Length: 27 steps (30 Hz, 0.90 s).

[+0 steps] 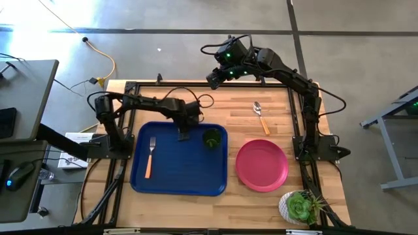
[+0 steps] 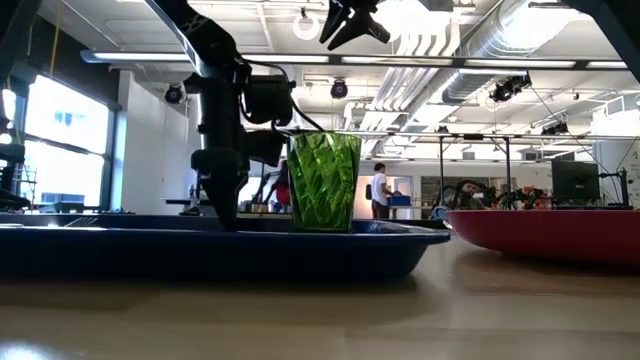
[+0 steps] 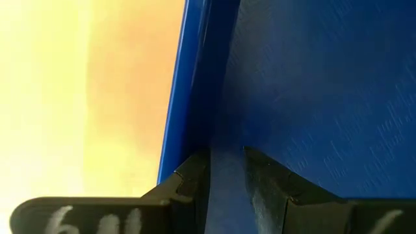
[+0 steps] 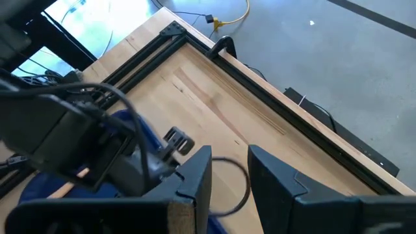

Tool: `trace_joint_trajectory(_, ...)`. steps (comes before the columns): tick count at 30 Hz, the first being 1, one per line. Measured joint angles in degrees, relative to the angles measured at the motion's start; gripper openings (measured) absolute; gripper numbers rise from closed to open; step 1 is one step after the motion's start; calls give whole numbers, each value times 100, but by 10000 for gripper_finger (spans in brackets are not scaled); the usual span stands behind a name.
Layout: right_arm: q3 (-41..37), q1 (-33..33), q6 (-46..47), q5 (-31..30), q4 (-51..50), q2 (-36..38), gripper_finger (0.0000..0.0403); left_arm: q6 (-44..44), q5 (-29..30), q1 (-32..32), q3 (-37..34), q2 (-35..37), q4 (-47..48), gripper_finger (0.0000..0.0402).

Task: Pick and place plate/cup/fork/spoon on tray
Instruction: Move the blue tray to the top of the table

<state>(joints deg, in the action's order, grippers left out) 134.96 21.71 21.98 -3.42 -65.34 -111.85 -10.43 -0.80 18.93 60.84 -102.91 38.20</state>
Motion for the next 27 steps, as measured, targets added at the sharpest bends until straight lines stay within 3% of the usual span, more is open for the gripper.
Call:
trace_joint_trajectory(16, 0, 0, 0, 0, -2, 0, 92, -817, 0, 712, -2, 2, -470, 81)
trace_joint_trajectory(27, 0, 0, 4, -1, -2, 0, 92, -827, 4, 1056, -2, 2, -915, 81)
